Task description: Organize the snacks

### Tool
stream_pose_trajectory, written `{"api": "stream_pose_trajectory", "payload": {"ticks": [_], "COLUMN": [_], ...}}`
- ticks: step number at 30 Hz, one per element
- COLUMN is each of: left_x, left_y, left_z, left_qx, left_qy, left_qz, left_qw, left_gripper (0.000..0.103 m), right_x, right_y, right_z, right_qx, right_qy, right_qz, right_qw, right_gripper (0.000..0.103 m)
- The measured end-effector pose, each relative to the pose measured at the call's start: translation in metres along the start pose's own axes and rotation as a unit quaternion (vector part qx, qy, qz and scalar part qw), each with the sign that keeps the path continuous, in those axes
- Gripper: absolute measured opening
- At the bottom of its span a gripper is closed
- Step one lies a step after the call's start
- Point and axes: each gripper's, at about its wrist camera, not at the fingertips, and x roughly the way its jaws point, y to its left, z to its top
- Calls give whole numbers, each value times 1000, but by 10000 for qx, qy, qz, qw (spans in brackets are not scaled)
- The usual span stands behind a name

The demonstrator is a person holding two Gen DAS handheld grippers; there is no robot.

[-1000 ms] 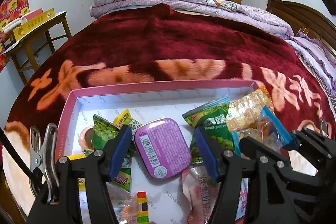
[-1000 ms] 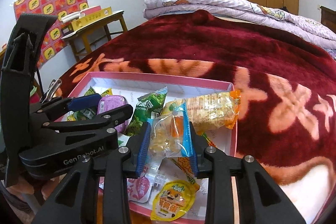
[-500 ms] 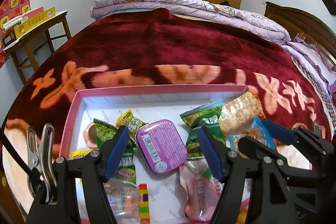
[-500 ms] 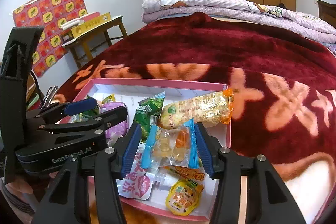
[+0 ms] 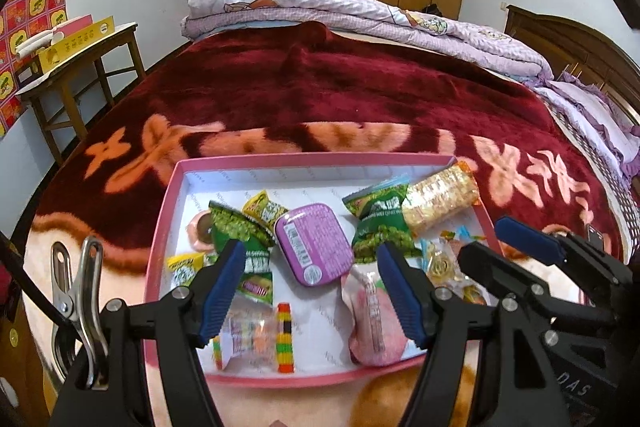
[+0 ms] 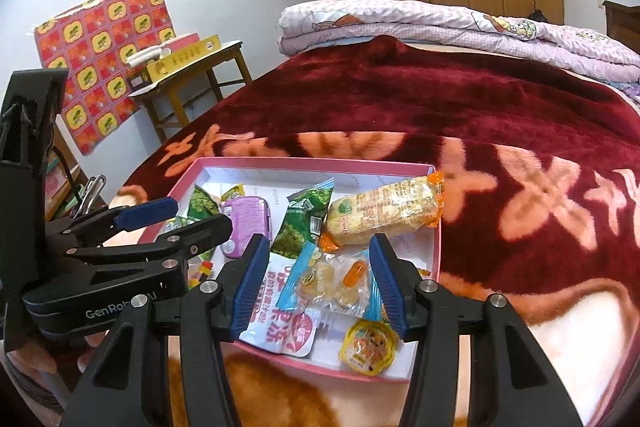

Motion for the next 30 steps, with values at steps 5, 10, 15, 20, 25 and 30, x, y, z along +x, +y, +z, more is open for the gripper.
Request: {"api": "stream_pose_trajectory", "payload": {"ticks": [5, 10, 15, 20, 25, 30], "left_x": [-9, -16, -20, -23, -19, -16], "left_y": [-2, 0, 2, 3, 0, -2], "left_z": [-9, -21, -35, -49, -55, -59], "left_qx": [5, -77, -134, -168, -123, -127], "left_qy": [64, 141, 266, 368, 427, 474], "left_qz": [63, 139, 199, 229, 293, 314], "left_qw": [10000, 9998, 9994, 9989, 9986, 9983], "left_gripper": [72, 72, 72, 72, 72, 72], "right_x": [-10, -19, -23, -23, -20, -15], "right_y": [3, 8, 10, 12, 12, 10], "right_z": [-5, -12, -25, -36, -42, -47], "right_qx": [-6, -29, -18, 1, 8, 43], "right_qy": [-9, 29, 104, 221, 291, 377], "right_qz": [-37, -80, -157, -242, -357, -443], "right_qw": [10000, 10000, 9998, 9995, 9989, 9983], "right_gripper": [53, 53, 53, 53, 53, 53]}}
